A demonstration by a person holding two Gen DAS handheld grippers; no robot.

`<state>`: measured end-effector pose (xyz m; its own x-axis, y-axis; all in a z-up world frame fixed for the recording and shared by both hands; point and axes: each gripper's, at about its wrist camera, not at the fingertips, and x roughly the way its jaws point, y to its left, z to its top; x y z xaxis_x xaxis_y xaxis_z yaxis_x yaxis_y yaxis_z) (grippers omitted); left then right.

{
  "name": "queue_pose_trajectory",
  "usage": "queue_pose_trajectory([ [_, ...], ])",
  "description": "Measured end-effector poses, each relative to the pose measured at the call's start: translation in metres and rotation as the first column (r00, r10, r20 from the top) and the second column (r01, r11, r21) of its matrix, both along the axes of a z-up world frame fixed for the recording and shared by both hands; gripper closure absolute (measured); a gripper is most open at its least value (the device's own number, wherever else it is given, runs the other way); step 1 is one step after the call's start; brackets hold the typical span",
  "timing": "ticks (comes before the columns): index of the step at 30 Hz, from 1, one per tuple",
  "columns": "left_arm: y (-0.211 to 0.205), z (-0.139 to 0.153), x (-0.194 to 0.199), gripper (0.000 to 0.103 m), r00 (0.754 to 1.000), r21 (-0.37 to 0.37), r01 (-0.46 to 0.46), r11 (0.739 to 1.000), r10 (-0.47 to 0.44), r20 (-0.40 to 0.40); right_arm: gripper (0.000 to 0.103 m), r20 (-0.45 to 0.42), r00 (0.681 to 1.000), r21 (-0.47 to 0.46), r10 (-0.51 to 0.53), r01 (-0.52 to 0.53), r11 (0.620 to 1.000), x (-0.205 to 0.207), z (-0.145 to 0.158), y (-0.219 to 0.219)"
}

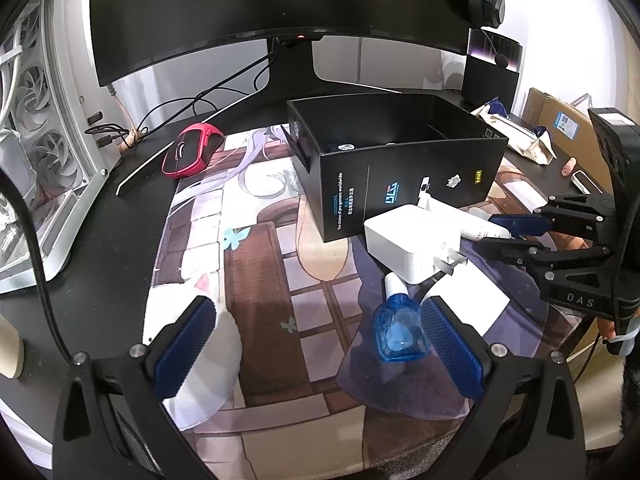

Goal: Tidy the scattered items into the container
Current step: 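Grasp the white tube with silver cap with the right gripper while the left gripper approaches the blue bottle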

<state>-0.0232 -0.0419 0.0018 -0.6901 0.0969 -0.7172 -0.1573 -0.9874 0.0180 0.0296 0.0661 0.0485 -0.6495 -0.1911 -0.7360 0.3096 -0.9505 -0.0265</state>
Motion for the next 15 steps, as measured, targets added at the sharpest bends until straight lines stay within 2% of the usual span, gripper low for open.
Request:
queue_pose_trajectory([
  [6,-0.001,-0.001,0.0,0.0,1.0,-0.006,-0.001,1.0,0.001,0.002,0.081,-0.023,1.0,0.002,-0.002,0.002,1.0,0.007,0.0,0.0],
  [15,0.004,-0.004,0.001,0.0,0.999,0.002,0.045,0.999,-0.045,0.018,0.081,-0.039,0.999,0.028,0.0,0.001,1.0,0.014,-0.001,0.001],
])
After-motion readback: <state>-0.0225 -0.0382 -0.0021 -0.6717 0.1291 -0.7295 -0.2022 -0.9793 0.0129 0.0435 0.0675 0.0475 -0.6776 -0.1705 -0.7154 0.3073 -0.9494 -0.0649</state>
